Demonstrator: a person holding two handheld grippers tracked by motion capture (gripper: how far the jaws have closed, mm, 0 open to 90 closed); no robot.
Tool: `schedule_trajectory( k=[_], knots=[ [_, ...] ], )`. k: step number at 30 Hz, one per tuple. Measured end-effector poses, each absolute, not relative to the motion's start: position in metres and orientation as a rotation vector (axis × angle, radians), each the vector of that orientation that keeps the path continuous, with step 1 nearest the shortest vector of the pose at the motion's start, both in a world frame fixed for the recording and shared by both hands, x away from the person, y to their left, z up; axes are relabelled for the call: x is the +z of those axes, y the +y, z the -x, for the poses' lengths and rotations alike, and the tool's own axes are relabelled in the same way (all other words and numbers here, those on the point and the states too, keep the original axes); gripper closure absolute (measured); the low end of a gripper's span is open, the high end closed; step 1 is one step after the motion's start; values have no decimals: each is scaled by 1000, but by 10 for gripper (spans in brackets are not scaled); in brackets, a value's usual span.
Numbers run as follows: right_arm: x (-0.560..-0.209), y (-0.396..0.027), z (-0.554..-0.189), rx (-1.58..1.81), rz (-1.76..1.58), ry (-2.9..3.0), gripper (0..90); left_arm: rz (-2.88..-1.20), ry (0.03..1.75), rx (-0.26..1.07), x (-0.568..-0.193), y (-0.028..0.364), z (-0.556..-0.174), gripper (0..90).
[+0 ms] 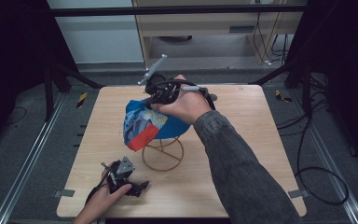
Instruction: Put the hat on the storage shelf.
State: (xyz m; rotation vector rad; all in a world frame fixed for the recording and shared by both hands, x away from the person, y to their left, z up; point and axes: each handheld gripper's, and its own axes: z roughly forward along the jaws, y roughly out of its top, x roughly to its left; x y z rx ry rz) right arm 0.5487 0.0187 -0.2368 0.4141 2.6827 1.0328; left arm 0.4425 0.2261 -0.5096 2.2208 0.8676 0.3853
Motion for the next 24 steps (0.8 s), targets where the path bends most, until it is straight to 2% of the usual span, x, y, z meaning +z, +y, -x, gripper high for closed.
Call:
schedule_trajectory(
  k=[12, 24],
  knots=[
    [-239, 14, -547, 1044, -419, 2675, 741, -2221, 865, 384, -510, 226, -442, 0],
    [-238, 10, -544, 1036, -446, 2658, 508, -2222, 863, 383, -510, 227, -442, 0]
  ],
)
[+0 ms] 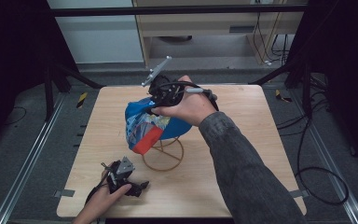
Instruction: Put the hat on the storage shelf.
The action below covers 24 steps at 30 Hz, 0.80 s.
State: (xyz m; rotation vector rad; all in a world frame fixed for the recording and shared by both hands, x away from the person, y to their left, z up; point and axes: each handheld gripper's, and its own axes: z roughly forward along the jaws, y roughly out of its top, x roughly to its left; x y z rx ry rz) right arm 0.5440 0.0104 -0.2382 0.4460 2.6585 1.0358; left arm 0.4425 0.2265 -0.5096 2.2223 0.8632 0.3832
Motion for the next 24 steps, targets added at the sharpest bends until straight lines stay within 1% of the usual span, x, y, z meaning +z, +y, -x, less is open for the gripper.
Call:
schedule_trajectory(
  k=[4, 8, 19, 24],
  knots=[
    [-237, 8, -542, 1036, -448, 2658, 461, -2222, 863, 383, -510, 227, -442, 0],
    [-237, 5, -540, 1038, -448, 2659, 433, -2222, 862, 383, -510, 227, -442, 0],
    [-236, -6, -535, 1046, -474, 2654, 398, -2223, 862, 384, -510, 227, -442, 0],
    [-238, -15, -532, 1057, -495, 2639, 362, -2223, 862, 384, -510, 227, -442, 0]
  ],
)
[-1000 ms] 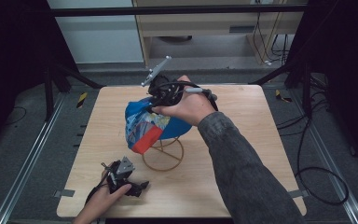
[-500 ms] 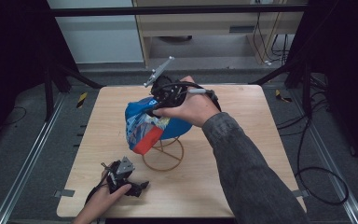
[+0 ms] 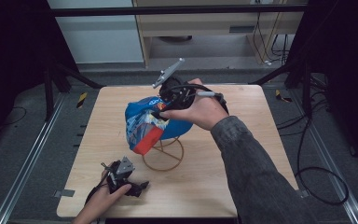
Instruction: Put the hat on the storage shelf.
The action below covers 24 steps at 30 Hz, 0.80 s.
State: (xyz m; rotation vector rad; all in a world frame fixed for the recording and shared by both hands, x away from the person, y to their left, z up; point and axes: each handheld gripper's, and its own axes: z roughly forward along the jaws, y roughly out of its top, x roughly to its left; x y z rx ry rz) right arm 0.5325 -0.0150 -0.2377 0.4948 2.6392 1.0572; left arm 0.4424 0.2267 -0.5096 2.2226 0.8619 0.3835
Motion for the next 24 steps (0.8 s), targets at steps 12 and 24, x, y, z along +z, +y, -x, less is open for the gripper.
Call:
schedule_trajectory(
  k=[12, 24],
  knots=[
    [-237, -30, -525, 1062, -548, 2611, 223, -2222, 863, 383, -510, 227, -442, 0],
    [-236, -37, -521, 1068, -575, 2571, 83, -2221, 863, 382, -510, 227, -442, 0]
  ],
)
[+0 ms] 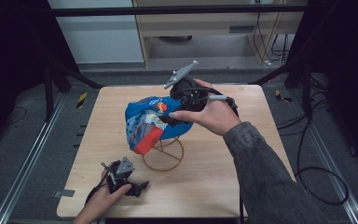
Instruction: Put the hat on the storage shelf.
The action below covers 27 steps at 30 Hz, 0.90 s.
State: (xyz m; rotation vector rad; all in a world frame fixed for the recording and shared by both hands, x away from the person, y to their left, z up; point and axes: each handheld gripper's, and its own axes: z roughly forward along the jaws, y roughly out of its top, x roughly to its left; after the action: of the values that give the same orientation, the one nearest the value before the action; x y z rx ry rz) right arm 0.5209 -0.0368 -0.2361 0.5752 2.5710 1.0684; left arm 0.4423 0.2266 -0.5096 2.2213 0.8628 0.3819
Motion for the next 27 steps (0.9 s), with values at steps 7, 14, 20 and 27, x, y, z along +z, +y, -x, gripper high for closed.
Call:
schedule_trajectory(
  k=[7, 14, 20, 27],
  knots=[
    [-236, -39, -519, 1064, -592, 2546, 61, -2221, 863, 382, -510, 227, -442, 0],
    [-234, -50, -510, 1104, -593, 2500, 61, -2222, 863, 381, -510, 227, -442, 0],
    [-238, -67, -499, 1137, -637, 2435, 66, -2222, 864, 382, -510, 227, -442, 0],
    [-241, -100, -490, 1160, -723, 2365, 79, -2227, 860, 384, -509, 227, -442, 0]
  ],
)
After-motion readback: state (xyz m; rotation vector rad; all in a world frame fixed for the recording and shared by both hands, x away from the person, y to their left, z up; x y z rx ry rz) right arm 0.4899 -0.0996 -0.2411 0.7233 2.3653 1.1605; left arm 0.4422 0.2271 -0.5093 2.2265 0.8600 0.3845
